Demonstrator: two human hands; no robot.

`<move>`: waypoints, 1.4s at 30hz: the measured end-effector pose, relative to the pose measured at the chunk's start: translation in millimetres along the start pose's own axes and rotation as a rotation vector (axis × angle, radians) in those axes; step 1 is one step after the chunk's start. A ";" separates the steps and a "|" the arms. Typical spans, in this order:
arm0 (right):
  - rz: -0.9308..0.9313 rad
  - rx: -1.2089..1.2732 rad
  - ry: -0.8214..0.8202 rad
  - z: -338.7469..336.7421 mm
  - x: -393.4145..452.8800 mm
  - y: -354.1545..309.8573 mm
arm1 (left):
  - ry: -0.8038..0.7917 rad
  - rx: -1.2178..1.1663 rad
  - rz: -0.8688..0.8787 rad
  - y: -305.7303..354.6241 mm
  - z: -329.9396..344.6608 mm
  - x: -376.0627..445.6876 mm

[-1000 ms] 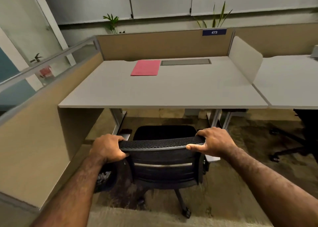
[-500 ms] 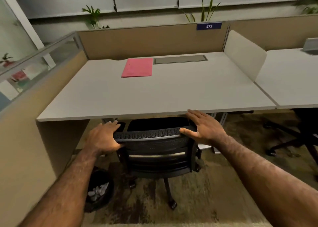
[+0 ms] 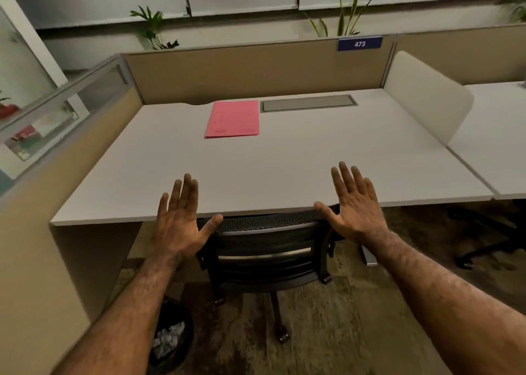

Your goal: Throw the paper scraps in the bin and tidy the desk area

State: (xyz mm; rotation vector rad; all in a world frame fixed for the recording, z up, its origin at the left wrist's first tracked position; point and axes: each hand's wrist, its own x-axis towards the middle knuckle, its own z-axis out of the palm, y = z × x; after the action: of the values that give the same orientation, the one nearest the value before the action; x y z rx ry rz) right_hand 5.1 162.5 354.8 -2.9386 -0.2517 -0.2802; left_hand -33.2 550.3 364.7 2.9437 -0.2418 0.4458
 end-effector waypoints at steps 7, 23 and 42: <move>0.060 -0.047 -0.021 10.3 15.3 -25.5 | -0.057 0.079 0.028 -35.7 11.2 25.8; 0.089 -0.066 -0.160 7.6 38.6 -34.1 | -0.208 -0.003 0.008 -56.6 18.2 49.6; -0.072 0.021 -0.262 -31.9 64.7 -68.5 | -0.537 -0.065 -0.151 5.8 -30.3 75.0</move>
State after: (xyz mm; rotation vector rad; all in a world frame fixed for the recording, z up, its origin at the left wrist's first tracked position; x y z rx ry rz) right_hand 49.7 232.5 409.6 -2.9451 -0.3931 0.0993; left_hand 28.0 539.8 416.9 2.9252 -0.0874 -0.3724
